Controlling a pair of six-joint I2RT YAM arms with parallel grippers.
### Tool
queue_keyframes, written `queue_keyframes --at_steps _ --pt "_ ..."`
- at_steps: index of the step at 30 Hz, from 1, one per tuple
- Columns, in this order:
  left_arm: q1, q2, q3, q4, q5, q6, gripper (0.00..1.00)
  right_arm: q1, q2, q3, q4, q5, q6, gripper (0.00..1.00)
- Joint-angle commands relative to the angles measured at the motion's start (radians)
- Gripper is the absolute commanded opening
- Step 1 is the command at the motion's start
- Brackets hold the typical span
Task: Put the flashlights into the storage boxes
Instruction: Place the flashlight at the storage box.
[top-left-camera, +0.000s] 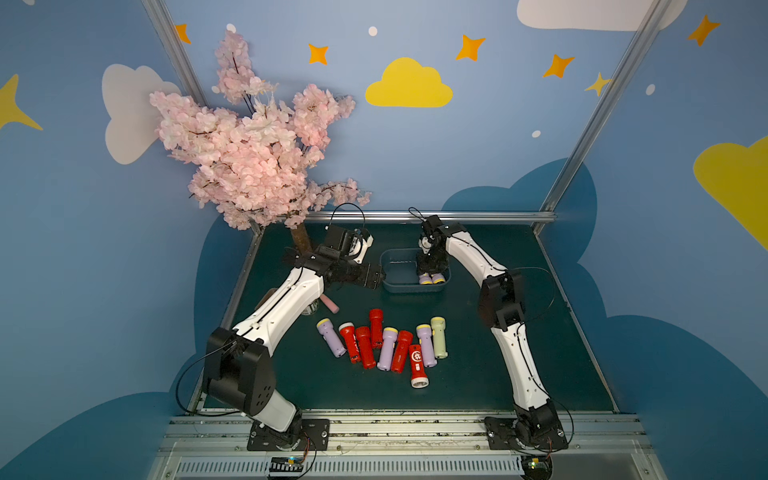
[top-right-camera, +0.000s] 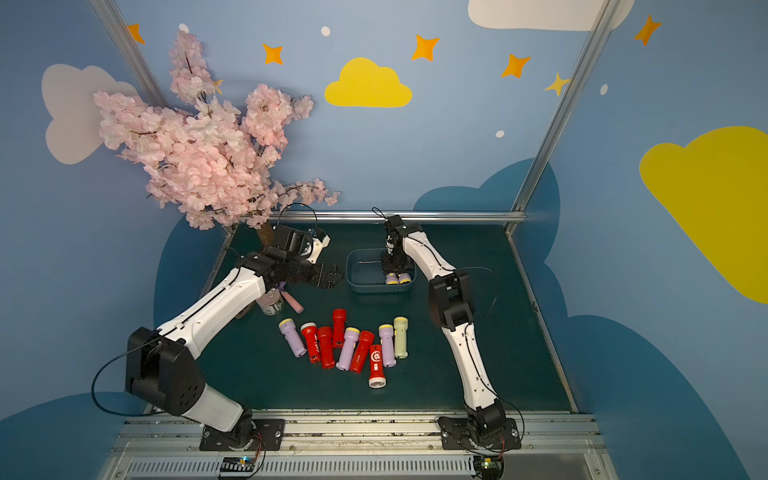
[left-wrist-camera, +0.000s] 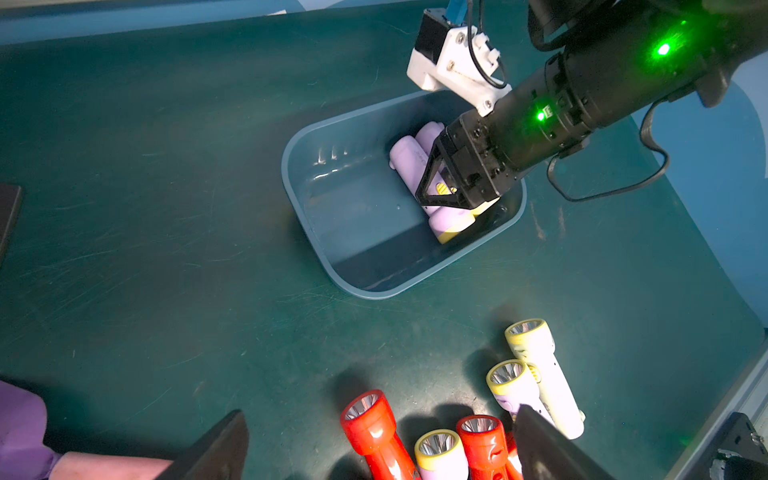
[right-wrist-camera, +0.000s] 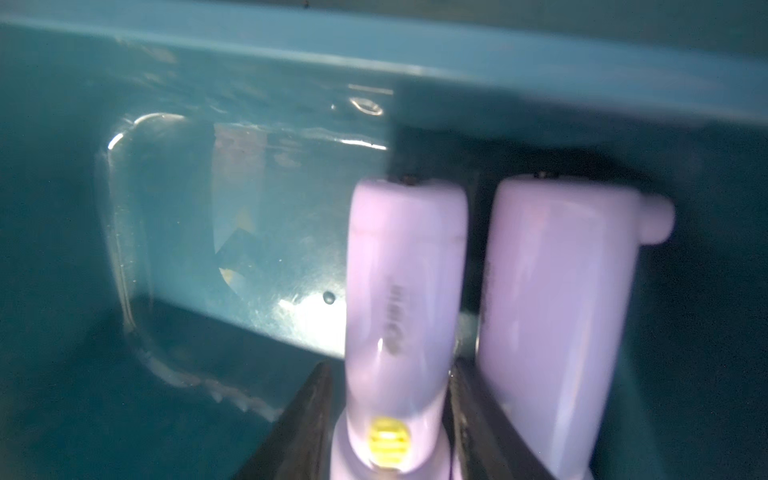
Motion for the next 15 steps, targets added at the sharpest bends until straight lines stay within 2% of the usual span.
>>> queue_keyframes --at_steps 1,15 --pt "0.003 -0.022 -0.008 0.002 0.012 -0.009 0.99 0.0 -0.039 0.034 -0.029 0.014 -0.01 0.5" --pt "0.003 -0.034 -0.002 0.004 0.013 -0.011 0.99 0.008 -0.21 0.033 -0.052 0.007 -0.01 0.51"
